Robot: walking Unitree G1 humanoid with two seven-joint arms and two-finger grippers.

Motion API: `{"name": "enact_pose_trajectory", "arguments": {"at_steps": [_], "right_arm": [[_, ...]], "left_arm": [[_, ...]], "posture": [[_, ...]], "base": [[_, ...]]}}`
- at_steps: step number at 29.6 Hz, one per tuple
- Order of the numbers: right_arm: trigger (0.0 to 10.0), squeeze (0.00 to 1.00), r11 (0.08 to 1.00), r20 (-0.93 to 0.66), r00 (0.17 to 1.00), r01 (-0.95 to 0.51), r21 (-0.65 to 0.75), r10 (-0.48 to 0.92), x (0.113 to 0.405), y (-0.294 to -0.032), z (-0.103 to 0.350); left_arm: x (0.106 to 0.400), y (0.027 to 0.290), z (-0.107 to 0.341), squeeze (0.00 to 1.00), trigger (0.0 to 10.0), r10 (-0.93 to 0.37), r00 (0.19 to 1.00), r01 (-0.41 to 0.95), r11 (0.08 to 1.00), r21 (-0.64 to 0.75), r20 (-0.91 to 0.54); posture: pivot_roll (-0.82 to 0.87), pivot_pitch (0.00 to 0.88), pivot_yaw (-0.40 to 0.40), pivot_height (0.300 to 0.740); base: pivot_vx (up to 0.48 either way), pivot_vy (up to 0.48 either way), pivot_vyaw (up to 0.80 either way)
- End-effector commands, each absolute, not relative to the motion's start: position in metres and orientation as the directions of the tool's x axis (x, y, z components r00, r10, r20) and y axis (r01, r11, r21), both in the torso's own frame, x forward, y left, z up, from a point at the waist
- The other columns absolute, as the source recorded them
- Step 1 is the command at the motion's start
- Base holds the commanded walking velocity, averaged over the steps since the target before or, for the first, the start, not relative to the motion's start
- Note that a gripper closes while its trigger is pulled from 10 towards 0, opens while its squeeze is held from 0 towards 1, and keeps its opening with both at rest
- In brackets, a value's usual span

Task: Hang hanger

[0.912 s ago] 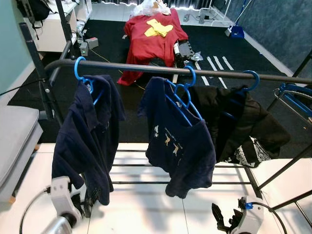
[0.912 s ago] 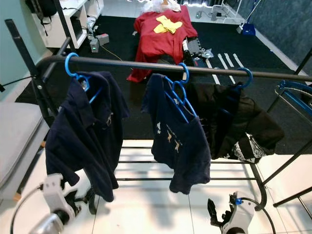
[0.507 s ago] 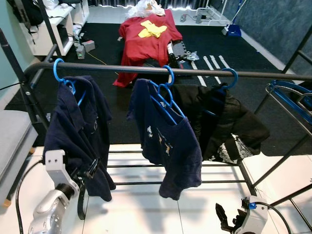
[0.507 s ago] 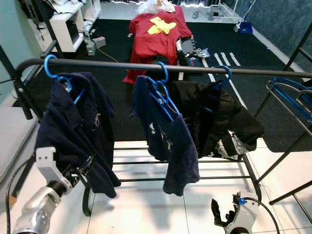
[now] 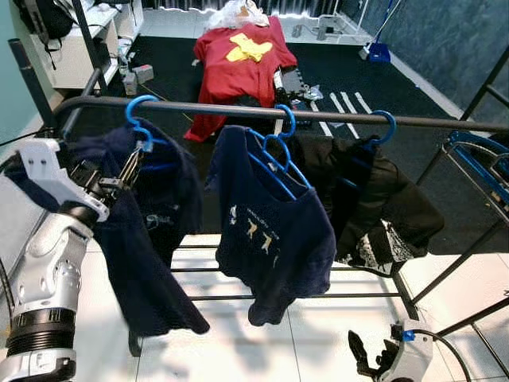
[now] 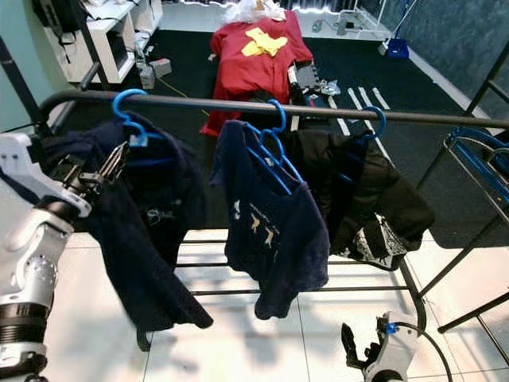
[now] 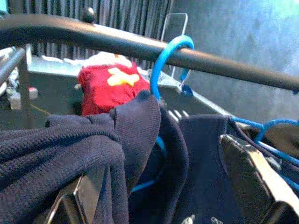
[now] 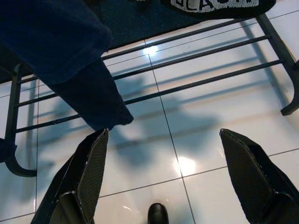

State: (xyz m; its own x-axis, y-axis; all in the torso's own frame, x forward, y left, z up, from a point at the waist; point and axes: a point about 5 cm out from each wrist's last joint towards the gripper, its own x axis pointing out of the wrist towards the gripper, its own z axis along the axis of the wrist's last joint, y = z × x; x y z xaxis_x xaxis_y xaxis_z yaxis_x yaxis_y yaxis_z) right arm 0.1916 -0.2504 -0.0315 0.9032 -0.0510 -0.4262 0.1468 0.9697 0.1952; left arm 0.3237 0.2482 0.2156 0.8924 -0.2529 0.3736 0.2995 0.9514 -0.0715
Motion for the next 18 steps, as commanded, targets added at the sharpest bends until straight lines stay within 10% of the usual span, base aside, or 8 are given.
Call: {"name": "enact_pose_trajectory", "arguments": {"at_steps": [1, 6, 16, 18], "right_arm": [[10.0, 0.00, 0.966, -0.442, 0.895, 0.165, 0.197, -0.062, 0.185, -0.251, -0.036], [10.0, 0.00, 0.966, -0.439, 0.896, 0.165, 0.198, -0.063, 0.186, -0.251, -0.036], [10.0, 0.00, 0.966, -0.435, 0.898, 0.164, 0.198, -0.063, 0.185, -0.252, -0.035], [10.0, 0.00, 0.967, -0.433, 0.899, 0.163, 0.197, -0.064, 0.185, -0.252, -0.035]], "left_arm": [[0.320, 0.245, 0.220, 0.00, 10.0, -0.338, 0.880, 0.354, 0.935, 0.014, 0.335], [0.310, 0.247, 0.192, 0.00, 10.0, -0.517, 0.856, 0.501, 0.815, 0.291, -0.026], [0.297, 0.253, 0.171, 0.00, 10.0, -0.562, 0.789, 0.614, 0.710, 0.344, -0.248], [0.280, 0.244, 0.172, 0.00, 10.0, -0.665, 0.673, 0.740, 0.605, 0.295, -0.324]], "posture": [[0.01, 0.094, -0.042, 0.740], [0.01, 0.095, -0.042, 0.740], [0.01, 0.093, -0.040, 0.740], [0.01, 0.092, -0.040, 0.740]], "base": [[0.000, 0.000, 0.00], [0.000, 0.000, 0.00], [0.000, 0.000, 0.00], [0.000, 0.000, 0.00]]}}
